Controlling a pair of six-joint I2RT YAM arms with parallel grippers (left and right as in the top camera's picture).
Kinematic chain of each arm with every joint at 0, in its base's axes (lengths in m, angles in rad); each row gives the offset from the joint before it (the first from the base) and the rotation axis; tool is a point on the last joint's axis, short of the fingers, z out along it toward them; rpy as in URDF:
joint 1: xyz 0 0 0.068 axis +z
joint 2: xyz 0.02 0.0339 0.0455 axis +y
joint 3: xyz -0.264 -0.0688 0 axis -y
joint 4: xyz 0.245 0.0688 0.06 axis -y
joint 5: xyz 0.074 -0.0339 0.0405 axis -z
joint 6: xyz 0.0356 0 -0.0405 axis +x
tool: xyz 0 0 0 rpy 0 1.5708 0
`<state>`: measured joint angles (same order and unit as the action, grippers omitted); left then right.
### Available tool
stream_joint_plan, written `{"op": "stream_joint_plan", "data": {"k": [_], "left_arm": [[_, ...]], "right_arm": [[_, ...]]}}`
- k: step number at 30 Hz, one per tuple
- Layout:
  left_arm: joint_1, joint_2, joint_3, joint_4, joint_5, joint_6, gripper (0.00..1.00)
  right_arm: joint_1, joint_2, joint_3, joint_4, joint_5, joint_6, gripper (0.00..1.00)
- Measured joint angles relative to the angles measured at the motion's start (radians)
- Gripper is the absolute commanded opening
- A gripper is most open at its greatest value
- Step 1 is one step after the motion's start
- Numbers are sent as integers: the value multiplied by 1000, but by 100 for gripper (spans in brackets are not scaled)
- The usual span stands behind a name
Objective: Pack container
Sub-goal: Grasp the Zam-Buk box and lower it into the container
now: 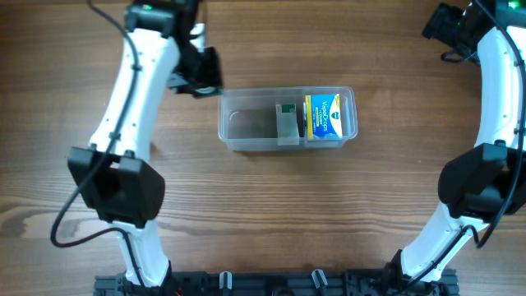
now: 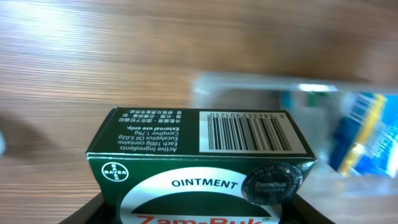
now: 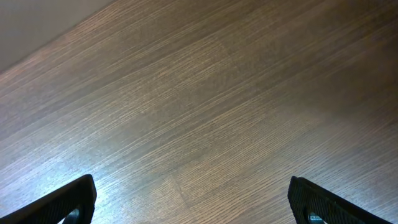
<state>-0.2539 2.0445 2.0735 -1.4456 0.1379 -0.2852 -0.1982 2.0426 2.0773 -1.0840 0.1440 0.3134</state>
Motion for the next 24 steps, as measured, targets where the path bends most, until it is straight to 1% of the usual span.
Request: {"op": "stream_joint_plan", "data": {"k": [3, 4, 7, 9, 13, 19, 22, 24], "left_arm": [[-144, -1, 2, 48, 25, -58, 46], [-184, -1, 2, 86, 28, -82, 47], [-269, -1, 2, 177, 32, -121, 47], [-301, 0, 2, 198, 34, -129, 48], [-329, 19, 2, 201, 36, -148, 48], [-379, 135, 2, 201, 36, -156, 49], [-382, 147, 2, 196, 30, -156, 51], [-382, 147, 2, 193, 16, -160, 50]], "right_arm": [[0, 0, 0, 0, 0, 0, 100], [0, 0, 0, 0, 0, 0, 100], [0, 0, 0, 0, 0, 0, 100], [0, 0, 0, 0, 0, 0, 100], [0, 0, 0, 0, 0, 0, 100], [0, 0, 0, 0, 0, 0, 100], [0, 0, 0, 0, 0, 0, 100], [0, 0, 0, 0, 0, 0, 100]]}}
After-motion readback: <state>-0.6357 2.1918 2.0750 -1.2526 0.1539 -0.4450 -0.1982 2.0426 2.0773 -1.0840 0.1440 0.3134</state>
